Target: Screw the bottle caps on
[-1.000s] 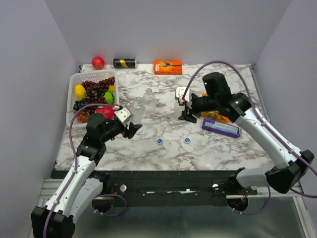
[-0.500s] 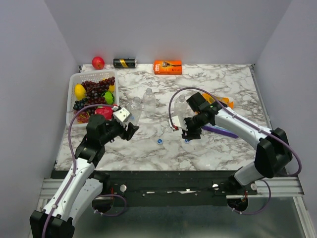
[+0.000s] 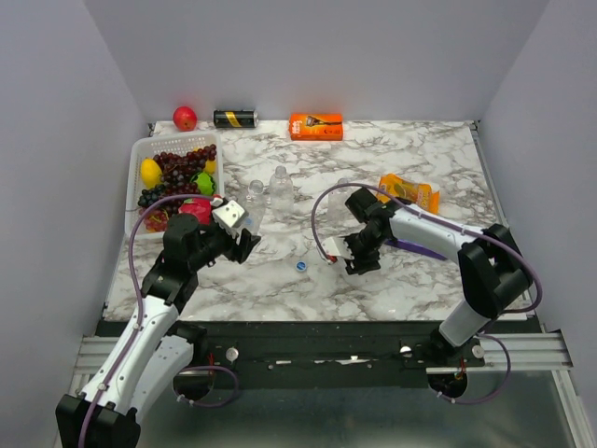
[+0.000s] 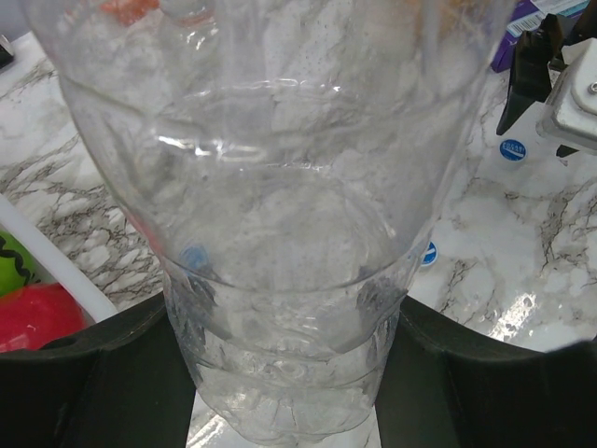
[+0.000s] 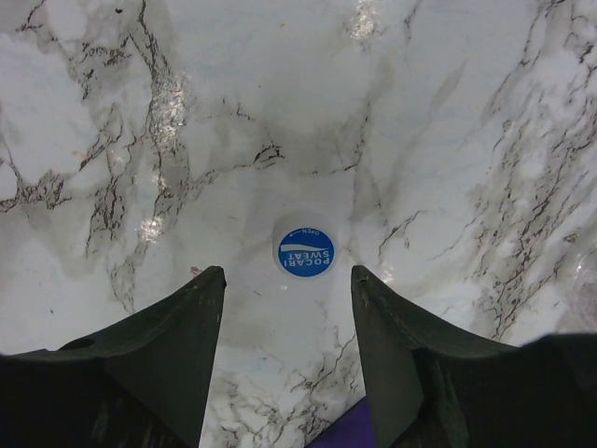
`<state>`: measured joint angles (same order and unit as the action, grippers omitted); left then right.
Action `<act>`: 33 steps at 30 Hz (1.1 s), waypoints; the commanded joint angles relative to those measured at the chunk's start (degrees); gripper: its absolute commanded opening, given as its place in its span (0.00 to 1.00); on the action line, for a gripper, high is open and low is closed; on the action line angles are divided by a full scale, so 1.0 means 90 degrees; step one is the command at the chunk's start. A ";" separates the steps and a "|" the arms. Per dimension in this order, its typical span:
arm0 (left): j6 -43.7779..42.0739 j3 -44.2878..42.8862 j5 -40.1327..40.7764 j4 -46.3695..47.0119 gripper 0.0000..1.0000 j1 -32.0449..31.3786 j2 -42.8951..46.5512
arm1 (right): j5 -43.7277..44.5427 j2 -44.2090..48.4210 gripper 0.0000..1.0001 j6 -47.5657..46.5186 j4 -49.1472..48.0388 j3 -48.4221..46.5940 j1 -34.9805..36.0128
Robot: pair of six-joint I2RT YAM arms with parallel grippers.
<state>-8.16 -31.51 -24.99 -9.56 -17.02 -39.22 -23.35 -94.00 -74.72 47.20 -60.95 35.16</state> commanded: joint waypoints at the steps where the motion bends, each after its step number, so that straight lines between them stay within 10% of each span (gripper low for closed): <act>1: -0.0001 -0.0113 0.0140 0.0066 0.00 -0.0014 -0.0036 | 0.0076 -0.0142 0.65 -0.0254 -0.0283 0.0131 0.0010; 33: 0.0019 0.0141 -0.0474 0.0330 0.00 0.0055 -0.0280 | 0.0231 0.0217 0.28 0.0479 -0.0694 0.0092 0.0205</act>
<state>-7.22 -31.24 -25.12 -7.97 -16.58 -41.17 -22.63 -98.08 -72.79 41.78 -60.23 36.45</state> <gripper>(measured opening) 0.694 0.384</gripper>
